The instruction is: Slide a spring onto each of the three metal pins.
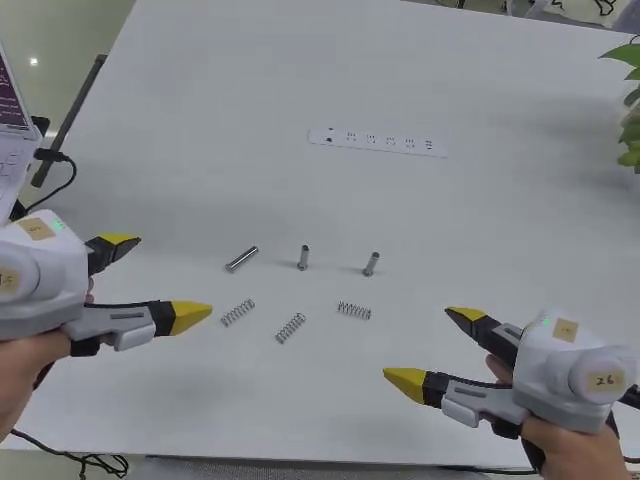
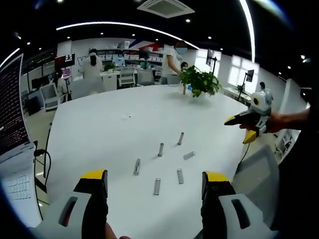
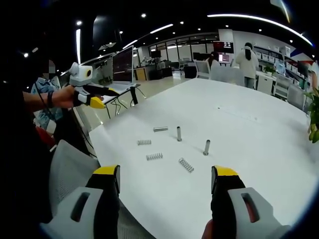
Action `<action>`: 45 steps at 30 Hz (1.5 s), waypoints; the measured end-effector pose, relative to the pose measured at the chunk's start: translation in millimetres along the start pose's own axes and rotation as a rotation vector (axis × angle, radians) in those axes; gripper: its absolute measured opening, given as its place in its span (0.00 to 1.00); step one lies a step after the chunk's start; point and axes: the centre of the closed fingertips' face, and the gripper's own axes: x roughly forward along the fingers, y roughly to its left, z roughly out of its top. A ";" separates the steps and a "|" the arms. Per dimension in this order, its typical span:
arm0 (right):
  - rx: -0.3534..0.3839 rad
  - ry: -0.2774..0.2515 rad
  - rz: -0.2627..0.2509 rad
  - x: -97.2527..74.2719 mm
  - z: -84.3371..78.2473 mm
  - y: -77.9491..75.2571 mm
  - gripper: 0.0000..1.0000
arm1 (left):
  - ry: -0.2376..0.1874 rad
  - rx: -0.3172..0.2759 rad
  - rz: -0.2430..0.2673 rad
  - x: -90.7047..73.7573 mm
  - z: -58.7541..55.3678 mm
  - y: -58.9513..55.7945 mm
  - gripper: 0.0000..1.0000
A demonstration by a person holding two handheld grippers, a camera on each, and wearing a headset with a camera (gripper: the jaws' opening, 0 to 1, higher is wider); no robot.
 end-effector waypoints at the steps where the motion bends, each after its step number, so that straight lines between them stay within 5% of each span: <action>1: 0.002 -0.001 0.000 -0.1 0.3 -0.3 0.74 | -0.001 -0.006 -0.001 2.6 -0.2 2.2 0.74; 22: -0.006 0.020 -0.016 0.2 -4.5 -4.5 0.74 | 0.034 -0.016 -0.028 62.6 1.1 29.4 0.71; 45: 0.018 0.032 -0.044 -6.2 -15.1 -11.5 0.73 | 0.107 -0.021 -0.072 129.4 -18.9 32.8 0.61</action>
